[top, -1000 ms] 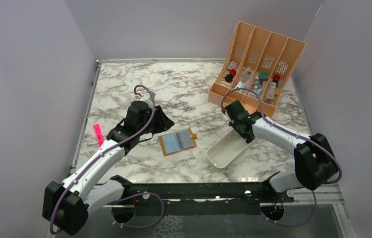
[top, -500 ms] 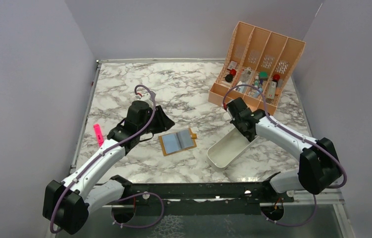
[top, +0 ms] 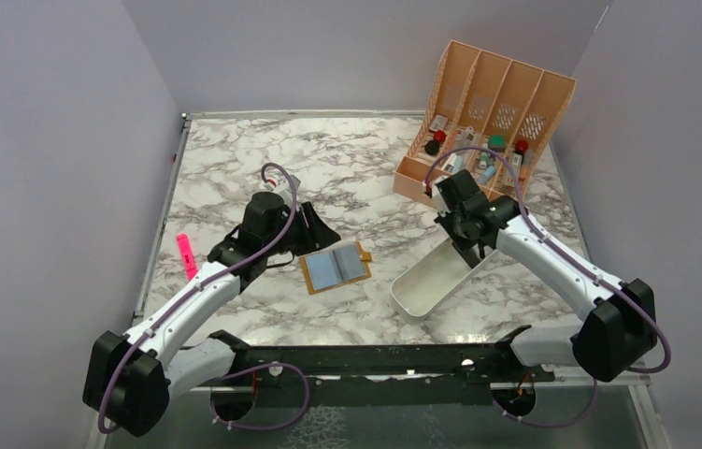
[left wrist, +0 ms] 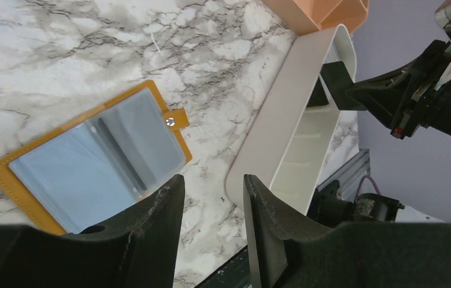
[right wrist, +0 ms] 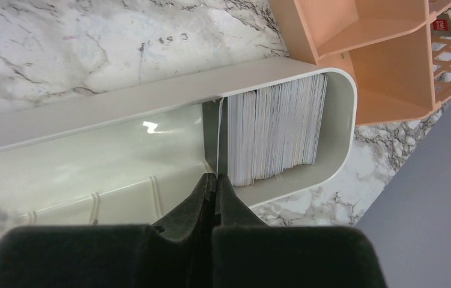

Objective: Put the credit cards into the card holder
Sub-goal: Pick up the credit card from the storage box.

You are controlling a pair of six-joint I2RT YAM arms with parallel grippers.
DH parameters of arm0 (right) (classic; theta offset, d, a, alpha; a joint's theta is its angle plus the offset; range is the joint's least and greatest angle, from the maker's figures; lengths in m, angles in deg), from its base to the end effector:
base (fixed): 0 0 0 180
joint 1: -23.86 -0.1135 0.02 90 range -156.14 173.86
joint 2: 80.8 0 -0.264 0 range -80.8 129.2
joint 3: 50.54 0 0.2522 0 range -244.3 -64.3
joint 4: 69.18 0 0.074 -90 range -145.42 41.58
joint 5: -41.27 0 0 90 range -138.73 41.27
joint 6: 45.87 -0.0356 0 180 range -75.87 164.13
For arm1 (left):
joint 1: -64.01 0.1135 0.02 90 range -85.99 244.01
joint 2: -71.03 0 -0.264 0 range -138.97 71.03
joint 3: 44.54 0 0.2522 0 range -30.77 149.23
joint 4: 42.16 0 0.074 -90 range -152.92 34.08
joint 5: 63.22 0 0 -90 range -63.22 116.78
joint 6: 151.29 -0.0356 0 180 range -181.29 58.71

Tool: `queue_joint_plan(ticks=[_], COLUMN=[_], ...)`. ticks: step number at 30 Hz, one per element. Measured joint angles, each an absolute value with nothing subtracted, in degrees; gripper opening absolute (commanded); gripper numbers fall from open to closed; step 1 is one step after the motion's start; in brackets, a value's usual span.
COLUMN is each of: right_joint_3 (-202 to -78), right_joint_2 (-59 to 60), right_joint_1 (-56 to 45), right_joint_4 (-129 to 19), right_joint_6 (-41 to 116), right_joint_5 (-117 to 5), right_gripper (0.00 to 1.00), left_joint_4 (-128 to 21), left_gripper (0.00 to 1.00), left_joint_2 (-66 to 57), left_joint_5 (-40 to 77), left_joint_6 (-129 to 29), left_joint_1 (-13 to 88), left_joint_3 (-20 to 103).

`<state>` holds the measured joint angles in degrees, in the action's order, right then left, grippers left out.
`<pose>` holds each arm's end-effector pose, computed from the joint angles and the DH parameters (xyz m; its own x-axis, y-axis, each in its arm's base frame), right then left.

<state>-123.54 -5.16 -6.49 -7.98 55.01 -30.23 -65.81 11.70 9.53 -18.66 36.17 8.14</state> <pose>0.2249 0.1186 0.2609 -0.6930 -0.6132 -0.3792 -0.4982 0.7875 -0.3629 0.1976 -0.1163 0.2569 -0.7836 -0.3176 -0.5339 0.1926 0.6929 -0.6948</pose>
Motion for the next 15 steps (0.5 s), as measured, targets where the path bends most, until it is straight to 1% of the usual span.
queue_joint_plan(ticks=[5,9,15], right_joint_3=[-124.4,-124.5,-124.5], right_joint_2=[-7.9,-12.3,-18.1], right_joint_1=[-6.4,-6.4,-6.4], right_joint_4=[-7.3,-9.6,-17.9], right_joint_6=[54.3,52.6,46.2], right_joint_5=[-33.6,-39.6,-49.8], right_gripper=[0.01,0.01,0.01], left_joint_4=[-62.6,-59.1,-50.5], left_gripper=[0.45,0.46,0.55], left_joint_2=[11.3,11.2,11.7], left_joint_5=[4.7,0.6,-5.3], left_joint_6=[-15.8,-13.3,-7.3], left_joint_1=[36.2,36.2,36.1], left_joint_3=[7.6,6.9,4.1])
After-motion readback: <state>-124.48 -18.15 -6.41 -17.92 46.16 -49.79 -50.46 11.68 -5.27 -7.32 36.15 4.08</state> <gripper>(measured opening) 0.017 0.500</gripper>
